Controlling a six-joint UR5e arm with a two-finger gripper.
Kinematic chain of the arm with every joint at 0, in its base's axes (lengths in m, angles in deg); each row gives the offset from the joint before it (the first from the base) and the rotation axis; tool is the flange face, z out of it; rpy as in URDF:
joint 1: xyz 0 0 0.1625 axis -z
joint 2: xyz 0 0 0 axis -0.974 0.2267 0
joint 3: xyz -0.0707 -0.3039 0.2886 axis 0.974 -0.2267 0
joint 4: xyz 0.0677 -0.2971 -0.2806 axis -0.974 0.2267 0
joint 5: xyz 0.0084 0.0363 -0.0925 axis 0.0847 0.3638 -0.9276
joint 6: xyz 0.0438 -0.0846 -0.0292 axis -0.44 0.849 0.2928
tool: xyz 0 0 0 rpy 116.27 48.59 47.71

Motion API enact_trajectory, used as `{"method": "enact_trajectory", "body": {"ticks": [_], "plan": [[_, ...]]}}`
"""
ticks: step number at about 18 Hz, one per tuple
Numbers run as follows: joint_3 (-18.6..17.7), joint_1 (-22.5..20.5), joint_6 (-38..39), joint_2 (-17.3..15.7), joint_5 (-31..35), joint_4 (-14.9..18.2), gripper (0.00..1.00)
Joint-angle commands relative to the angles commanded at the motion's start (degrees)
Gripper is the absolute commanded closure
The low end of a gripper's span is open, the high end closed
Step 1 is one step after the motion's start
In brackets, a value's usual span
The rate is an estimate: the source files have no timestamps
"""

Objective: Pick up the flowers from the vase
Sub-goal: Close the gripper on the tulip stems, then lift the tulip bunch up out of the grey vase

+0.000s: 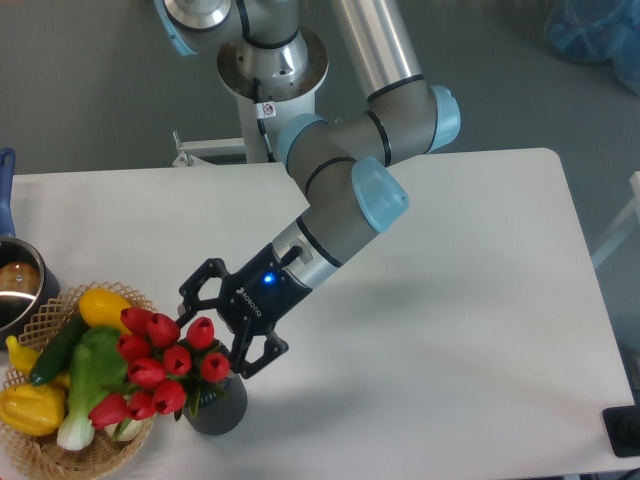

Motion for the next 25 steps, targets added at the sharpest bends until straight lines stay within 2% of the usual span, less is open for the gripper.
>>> {"method": "enact_trajectory", "body": {"ticks": [5,15,20,25], "plan": [[0.2,-0.3,-0.7,-0.4,-0.4,0.0,1.0],[0.7,-1.8,0.4,-3.3,-7.3,0.1,1.0],[0.8,-4.2,1.3,-5.1,-11.9,0.1,1.0],[1.8,-5.8,1.5,-5.2,-16.3,0.1,1.0]]}}
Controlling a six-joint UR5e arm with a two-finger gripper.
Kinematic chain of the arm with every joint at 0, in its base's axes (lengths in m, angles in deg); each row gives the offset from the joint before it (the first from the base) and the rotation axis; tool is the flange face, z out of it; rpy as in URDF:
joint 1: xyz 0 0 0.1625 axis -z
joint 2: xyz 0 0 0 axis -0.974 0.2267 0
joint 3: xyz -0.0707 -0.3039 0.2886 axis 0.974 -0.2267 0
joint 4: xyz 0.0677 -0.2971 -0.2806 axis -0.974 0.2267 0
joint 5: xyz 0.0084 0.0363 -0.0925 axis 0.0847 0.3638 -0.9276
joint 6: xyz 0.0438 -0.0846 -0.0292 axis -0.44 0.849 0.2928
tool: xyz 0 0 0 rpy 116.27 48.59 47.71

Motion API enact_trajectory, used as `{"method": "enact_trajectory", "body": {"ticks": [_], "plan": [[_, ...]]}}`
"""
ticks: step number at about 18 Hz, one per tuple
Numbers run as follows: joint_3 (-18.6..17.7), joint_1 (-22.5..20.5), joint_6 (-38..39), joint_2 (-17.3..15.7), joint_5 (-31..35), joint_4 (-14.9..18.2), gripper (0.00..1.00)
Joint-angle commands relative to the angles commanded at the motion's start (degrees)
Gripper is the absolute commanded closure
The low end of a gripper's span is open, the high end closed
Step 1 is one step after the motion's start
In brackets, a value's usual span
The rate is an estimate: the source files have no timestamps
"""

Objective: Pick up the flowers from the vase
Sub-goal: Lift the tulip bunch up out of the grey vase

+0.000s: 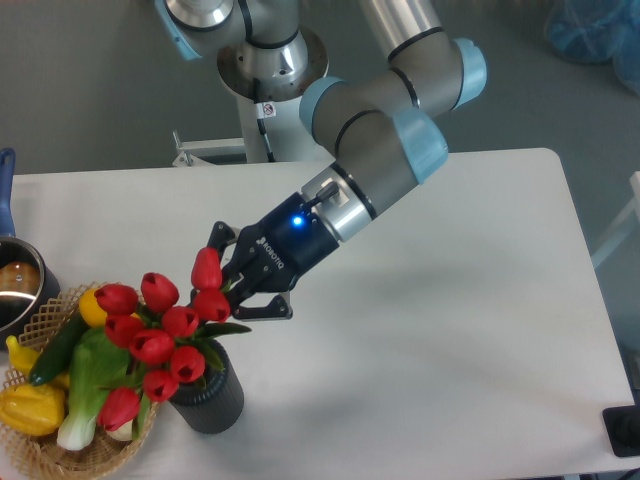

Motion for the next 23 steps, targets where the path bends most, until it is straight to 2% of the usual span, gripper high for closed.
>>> {"method": "enact_trajectory", "body": {"ticks": [6,23], "plan": [[4.8,-0.5,4.0,0.2,-0.5,0.1,1.0],[5.5,-2.8,6.5,0.0,-4.7,0.1,1.0]]}}
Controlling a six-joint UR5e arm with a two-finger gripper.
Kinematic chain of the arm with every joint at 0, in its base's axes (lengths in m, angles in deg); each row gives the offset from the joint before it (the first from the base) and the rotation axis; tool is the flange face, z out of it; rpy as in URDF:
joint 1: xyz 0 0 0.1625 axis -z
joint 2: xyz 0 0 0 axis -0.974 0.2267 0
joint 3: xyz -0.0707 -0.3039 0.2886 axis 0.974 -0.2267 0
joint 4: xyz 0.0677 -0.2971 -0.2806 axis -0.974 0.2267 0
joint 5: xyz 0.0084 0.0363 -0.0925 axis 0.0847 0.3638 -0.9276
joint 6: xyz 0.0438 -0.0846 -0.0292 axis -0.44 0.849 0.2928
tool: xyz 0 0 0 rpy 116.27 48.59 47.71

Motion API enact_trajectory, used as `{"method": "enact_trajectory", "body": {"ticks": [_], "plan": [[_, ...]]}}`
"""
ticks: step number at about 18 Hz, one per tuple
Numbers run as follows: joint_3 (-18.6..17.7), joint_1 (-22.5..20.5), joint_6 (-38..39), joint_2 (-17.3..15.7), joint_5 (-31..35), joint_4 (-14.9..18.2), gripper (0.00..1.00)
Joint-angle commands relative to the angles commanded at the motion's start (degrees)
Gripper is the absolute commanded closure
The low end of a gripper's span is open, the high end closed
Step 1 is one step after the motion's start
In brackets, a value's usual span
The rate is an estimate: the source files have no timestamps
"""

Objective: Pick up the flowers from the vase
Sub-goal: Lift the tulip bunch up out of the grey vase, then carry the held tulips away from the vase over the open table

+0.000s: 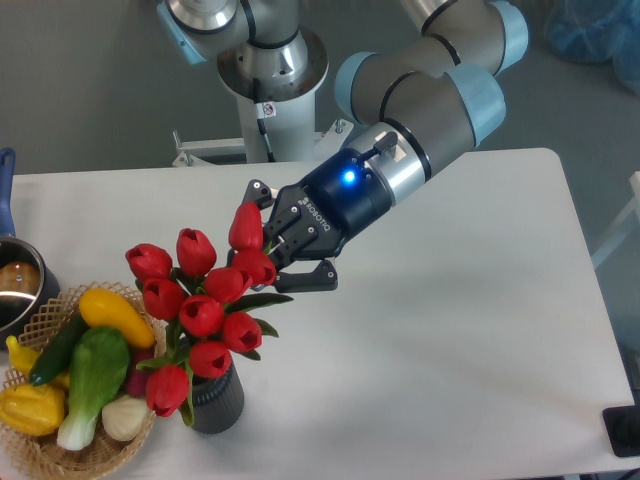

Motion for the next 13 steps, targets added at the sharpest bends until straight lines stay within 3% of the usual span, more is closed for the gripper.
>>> {"method": "enact_trajectory", "body": {"ticks": [8,13], "plan": [[0.4,-3.2,1.2,-0.4,-5.1,0.1,1.0],[-0.4,-6.3,1.0,-0.3,-4.6,0.1,1.0]]}}
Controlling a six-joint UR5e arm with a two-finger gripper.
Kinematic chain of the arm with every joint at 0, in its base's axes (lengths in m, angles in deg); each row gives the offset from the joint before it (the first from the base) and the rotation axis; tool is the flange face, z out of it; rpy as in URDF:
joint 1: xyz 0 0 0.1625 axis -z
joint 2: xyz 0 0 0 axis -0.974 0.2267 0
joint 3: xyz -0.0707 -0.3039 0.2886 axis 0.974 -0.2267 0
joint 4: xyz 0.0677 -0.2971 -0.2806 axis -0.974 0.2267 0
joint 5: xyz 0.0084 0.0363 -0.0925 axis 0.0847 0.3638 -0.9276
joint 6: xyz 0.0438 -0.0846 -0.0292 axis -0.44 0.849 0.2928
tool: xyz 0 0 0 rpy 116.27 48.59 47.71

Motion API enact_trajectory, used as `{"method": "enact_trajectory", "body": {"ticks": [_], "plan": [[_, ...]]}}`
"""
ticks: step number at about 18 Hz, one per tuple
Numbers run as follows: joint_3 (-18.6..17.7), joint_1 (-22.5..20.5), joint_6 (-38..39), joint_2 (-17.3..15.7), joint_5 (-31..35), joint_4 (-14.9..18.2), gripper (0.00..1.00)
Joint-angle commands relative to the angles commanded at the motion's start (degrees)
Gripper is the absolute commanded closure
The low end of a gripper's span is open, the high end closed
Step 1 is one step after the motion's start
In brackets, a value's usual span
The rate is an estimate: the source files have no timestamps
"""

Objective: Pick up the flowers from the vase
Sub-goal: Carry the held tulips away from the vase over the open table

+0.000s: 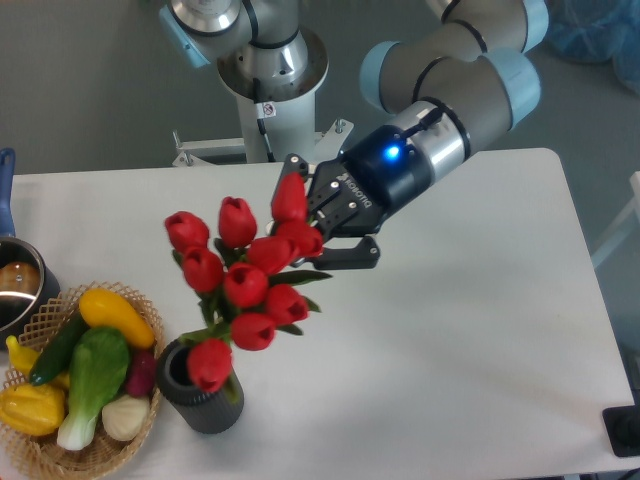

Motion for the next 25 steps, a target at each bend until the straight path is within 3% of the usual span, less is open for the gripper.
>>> {"method": "enact_trajectory", "body": {"ticks": [5,10,13,18,22,25], "plan": [[0.2,-5.3,-0.5,0.0,2.8,-0.3,1.0],[0.2,-6.3,-10.7,-0.9,21.3,0.0,1.0],[-0.2,-6.9,-17.7,-0.7,28.4,0.2,1.0],[-0.8,-9.2,-20.2,-0.6,32.3,0.5,1.0],[-1.9,-8.8,-20.8,-1.0,41.4,2.6,1.0],[-1.4,-6.3,-20.8,-2.8,53.3,8.4,1.0]]}}
